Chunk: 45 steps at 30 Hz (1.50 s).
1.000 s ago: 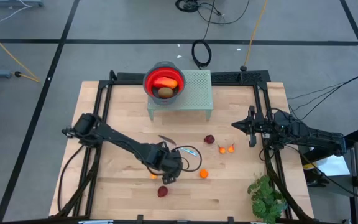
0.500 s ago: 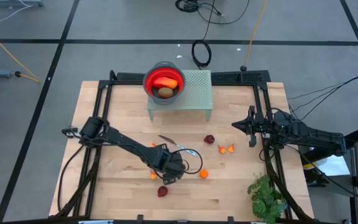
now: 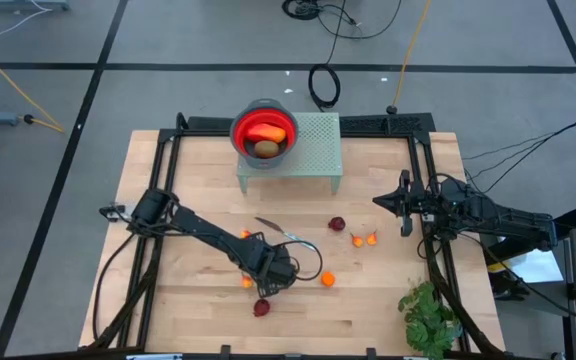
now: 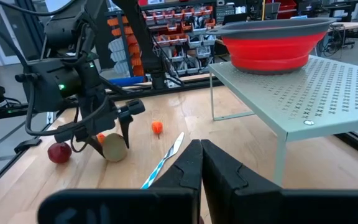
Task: Pick & Place Fruit
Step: Put the kiwi into the red strainer bowl
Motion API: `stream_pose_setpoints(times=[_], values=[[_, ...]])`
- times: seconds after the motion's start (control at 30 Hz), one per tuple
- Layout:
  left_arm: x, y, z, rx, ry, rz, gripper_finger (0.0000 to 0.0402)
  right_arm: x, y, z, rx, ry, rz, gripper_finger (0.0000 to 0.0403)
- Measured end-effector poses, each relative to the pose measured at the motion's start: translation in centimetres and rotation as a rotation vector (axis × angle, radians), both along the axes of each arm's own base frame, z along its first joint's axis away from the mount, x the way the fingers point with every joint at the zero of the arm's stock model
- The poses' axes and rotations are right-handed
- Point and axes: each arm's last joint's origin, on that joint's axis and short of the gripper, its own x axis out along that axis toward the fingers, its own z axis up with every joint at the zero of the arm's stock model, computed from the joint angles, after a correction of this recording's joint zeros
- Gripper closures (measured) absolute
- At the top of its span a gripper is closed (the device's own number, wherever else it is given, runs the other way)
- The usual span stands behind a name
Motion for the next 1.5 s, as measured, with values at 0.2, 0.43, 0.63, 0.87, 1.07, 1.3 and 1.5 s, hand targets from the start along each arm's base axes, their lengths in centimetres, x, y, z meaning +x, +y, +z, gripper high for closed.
stream_pose_setpoints(times=[0.2,0.43,0.63,0.87,1.07,1.3,1.5], values=[[0.1,0.0,0.0,-0.006,-0.008,0.021,0.0209,0.0,0.0,0.0,0.0,0.0,0.0,0.0403],[0.1,-0.1,0.6,-0.029,-0.033,0.067,0.0195,0.0,0.0,0.0,0.0,0.0,0.0,0.0403],[-0.3,0.2,4.4,-0.043,-0.171,0.123,0.02,0.0,0.0,0.0,0.0,-0.001,0.0,0.0403],[-1.4,0.9,11.3,-0.05,-0.496,0.18,0.0208,0.0,0.0,0.0,0.0,-0.001,0.0,0.0403],[-2.6,1.0,17.4,0.038,-0.865,0.176,0.0186,0.0,0.0,0.0,0.0,-0.001,0.0,0.0403],[-3.3,1.1,21.7,0.088,-1.135,0.125,0.021,0.0,0.0,0.0,0.0,-0.001,0.0,0.0403],[-3.0,0.8,23.4,0.097,-1.288,0.073,0.0188,0.0,0.0,0.0,0.0,-0.001,0.0,0.0403]])
